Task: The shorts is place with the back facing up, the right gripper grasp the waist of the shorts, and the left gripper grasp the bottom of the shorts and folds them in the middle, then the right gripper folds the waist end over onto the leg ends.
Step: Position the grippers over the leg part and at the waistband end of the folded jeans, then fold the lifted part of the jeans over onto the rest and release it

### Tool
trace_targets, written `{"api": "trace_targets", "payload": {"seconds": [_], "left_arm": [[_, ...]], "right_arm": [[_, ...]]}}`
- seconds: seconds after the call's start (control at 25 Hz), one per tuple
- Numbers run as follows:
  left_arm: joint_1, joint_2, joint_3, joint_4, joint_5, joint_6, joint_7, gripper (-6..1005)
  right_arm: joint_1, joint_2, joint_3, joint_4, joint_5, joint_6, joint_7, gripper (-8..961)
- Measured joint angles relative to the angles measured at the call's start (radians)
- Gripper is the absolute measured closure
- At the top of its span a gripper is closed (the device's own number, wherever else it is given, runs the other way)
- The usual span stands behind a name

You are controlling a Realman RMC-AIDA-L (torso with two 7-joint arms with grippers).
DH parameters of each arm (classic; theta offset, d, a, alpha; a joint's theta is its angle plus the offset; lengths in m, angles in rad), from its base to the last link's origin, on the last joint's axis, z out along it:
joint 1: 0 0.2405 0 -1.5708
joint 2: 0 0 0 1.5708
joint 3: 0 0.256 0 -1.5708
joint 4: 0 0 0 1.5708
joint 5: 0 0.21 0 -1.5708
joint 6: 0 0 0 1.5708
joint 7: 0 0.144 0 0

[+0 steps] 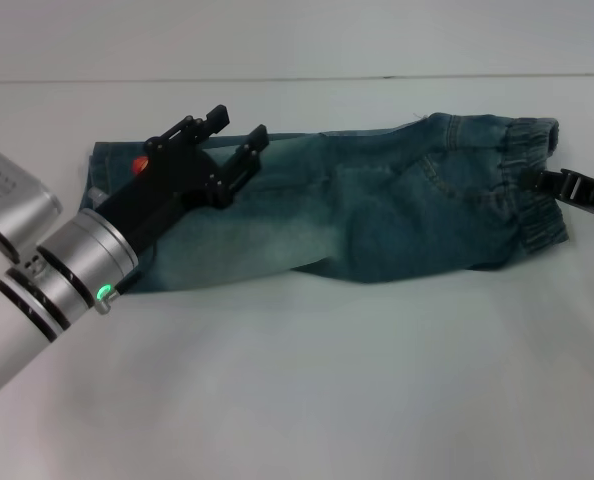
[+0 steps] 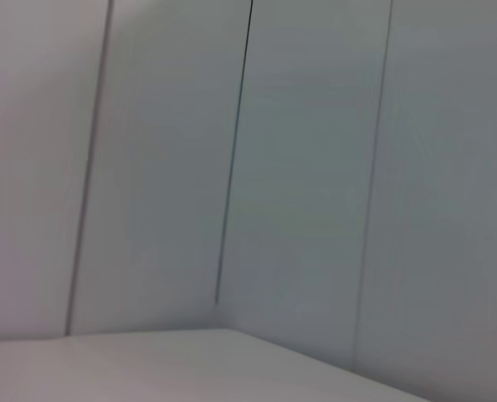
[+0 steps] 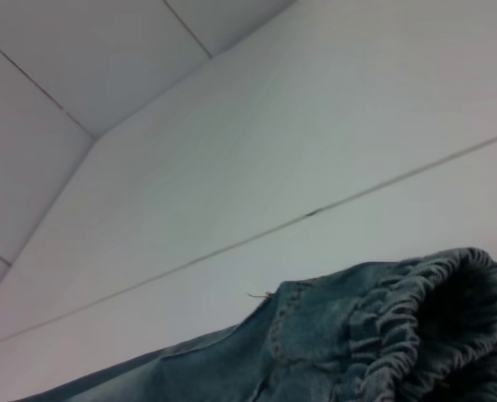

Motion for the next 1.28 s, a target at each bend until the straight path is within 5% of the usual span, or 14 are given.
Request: {"api": "trace_targets", "payload": {"seconds": [0.2, 0.44, 0.76, 0.96, 1.28], "left_arm": [[-0.022, 0.0, -0.008, -0.072, -0.074, -0.006, 0.079, 340], [-0.091, 0.0, -0.042, -0.192, -0.112, -0.045, 0.242, 560], [-0.132, 0.0, -0.249, -0.345, -0.1, -0.055, 0.416, 995], [-0.136, 0.0, -0.282, -0.402, -0.099, -0.055, 0.422, 998], [-0.141, 0.0, -0.287, -0.45, -0.094, -0.074, 0.423, 998]], "right_arm": [[-0.017, 0.001, 0.009, -0.033, 0.008, -0.047, 0.004, 870], [-0.043, 0.004, 0.027, -0.098, 0.009, -0.138, 0.019, 884], [-0.108, 0.044, 0.116, -0.326, 0.011, -0.369, 0.064, 885], [-0.133, 0.072, 0.128, -0.46, 0.011, -0.458, 0.119, 889], [-0.147, 0.074, 0.168, -0.544, 0.019, -0.621, 0.15, 892]]}}
